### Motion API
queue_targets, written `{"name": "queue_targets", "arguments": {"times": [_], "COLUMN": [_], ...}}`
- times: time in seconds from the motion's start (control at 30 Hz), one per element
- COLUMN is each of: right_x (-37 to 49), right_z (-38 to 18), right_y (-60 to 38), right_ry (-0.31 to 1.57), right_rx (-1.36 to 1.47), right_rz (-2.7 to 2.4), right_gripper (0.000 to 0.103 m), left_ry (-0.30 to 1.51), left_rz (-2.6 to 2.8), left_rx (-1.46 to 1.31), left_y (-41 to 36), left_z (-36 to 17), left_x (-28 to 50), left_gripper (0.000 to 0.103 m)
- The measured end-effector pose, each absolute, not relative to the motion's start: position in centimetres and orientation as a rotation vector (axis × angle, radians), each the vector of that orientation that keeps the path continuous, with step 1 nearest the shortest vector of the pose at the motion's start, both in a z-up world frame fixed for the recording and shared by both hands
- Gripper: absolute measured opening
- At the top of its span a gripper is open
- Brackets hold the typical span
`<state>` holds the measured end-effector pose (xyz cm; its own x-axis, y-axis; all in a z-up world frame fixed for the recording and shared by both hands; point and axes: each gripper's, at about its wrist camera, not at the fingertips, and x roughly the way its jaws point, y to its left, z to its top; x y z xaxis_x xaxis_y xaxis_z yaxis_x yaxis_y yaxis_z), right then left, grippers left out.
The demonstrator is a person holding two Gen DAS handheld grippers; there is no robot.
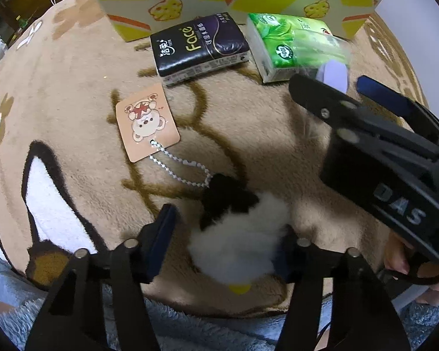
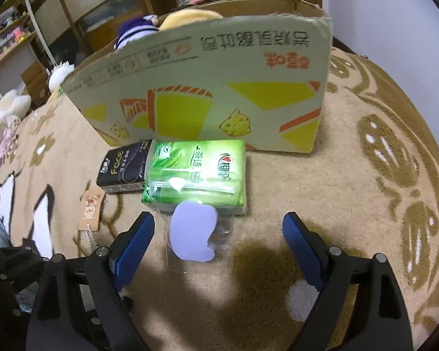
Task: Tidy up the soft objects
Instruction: 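Move both tools toward the white pompom keychain beside the tissue packs, then grasp the white pompom keychain with the left tool while the right tool grasps the clear zip bag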
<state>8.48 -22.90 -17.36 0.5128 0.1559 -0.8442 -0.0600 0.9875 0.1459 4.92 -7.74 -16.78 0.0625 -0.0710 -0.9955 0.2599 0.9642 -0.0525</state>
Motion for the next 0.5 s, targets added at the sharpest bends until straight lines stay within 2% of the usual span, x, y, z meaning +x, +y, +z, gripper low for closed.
{"name": "queue_targets", "arguments": {"times": [0.03, 0.27, 0.33, 0.5], "right_x": [8.6, 8.9, 9.1, 9.3], "right_z": [-17.6, -18.1, -18.3, -18.4], "right_y": [-22.8, -22.0, -21.8, -21.1], "right_ry": [1.031, 1.029, 1.027, 1.017], "right_rx": [0.100, 0.066, 0.053, 0.030], "right_rz": [0.131, 0.112, 0.110, 0.110], "right_gripper": [0.085, 0.085, 0.085, 0.085], "left_ry": [1.489, 1.495, 1.499, 1.506], "left_rz": [-0.252, -0.256, -0.259, -0.269], "left_rx": [0.155, 0.135, 0.133, 0.138], "left_y": [-8.1, -7.9, -7.8, -7.8], "left_z": [-16.7, -16.6, -16.6, -17.0], "left_x": [4.4, 4.1, 4.0, 3.9], "left_gripper": [0.053, 0.054, 0.060, 0.067]}}
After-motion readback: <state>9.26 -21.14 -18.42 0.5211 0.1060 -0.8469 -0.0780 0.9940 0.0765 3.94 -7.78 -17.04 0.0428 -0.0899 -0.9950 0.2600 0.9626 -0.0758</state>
